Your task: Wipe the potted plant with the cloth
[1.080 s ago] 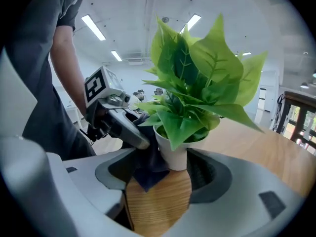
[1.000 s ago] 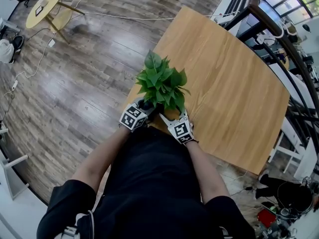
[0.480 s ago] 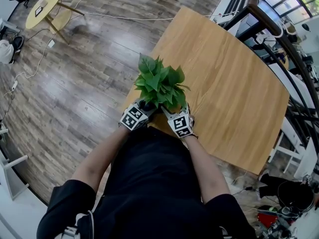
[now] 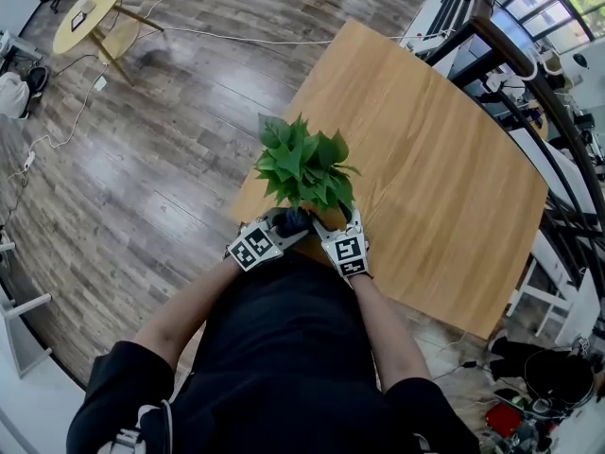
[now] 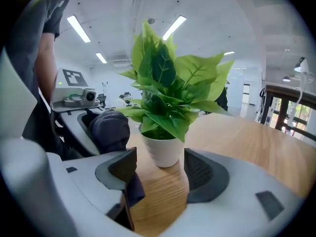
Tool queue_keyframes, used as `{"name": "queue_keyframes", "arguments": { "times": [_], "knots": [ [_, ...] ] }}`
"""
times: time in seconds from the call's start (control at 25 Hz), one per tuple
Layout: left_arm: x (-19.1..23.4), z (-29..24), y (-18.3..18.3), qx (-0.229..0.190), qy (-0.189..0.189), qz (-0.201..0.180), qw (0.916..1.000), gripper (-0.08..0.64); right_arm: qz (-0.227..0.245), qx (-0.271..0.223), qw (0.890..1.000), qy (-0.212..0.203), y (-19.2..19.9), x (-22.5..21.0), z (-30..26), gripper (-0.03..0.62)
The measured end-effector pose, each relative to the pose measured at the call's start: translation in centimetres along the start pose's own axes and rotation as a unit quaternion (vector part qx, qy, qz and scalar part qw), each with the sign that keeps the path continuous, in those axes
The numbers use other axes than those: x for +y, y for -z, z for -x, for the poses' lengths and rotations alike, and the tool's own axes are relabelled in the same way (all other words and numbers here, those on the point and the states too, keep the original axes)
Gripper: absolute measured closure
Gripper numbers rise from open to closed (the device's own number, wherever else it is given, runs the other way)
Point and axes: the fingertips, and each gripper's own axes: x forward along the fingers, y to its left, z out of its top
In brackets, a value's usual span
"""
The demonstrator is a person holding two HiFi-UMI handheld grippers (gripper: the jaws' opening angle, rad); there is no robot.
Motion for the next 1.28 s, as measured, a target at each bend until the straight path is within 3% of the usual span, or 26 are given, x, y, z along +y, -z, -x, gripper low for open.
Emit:
{"name": "queue_keyframes", "arguments": {
  "times": [0.16, 0.36, 0.4, 0.44, 0.48, 0.68, 1.04, 1.28],
  "knots": [
    [-2.0, 2.8, -3.3, -0.062, 0.018, -0.029, 0.9975, 0.408, -0.035, -0.058, 0.997, -0.031, -3.3, 1.6, 4.7, 0.284],
    [-3.5, 7.0, -8.4, -0.161, 0.044, 0.02, 0.9857, 0.408, -0.048, -0.123, 0.991, -0.037, -9.1, 1.2, 9.6, 0.289],
    [-3.7, 7.7, -9.3, -0.174, 0.037, 0.023, 0.9838, 0.408, -0.039, -0.137, 0.989, -0.034, -10.5, 1.0, 10.7, 0.337],
    [-3.9, 8.3, -10.4, -0.184, 0.028, 0.024, 0.9822, 0.408, -0.03, -0.164, 0.985, -0.033, -12.2, 0.8, 11.8, 0.54],
    [-4.0, 9.0, -11.6, -0.194, 0.016, 0.026, 0.9805, 0.408, -0.022, -0.195, 0.98, -0.034, -14.1, 0.8, 12.8, 0.575],
    [-4.2, 10.4, -16.1, -0.224, -0.026, 0.019, 0.974, 0.411, 0.007, -0.284, 0.958, -0.031, -20.0, 2.6, 16.0, 0.575],
    [-4.8, 10.0, -17.8, -0.238, -0.041, -0.005, 0.9704, 0.413, 0.011, -0.28, 0.96, -0.004, -19.3, 3.3, 17.0, 0.575],
    [-5.4, 9.7, -18.7, -0.237, -0.038, -0.014, 0.9707, 0.416, 0.016, -0.294, 0.955, 0.026, -20.1, 2.6, 18.0, 0.575]
  ]
}}
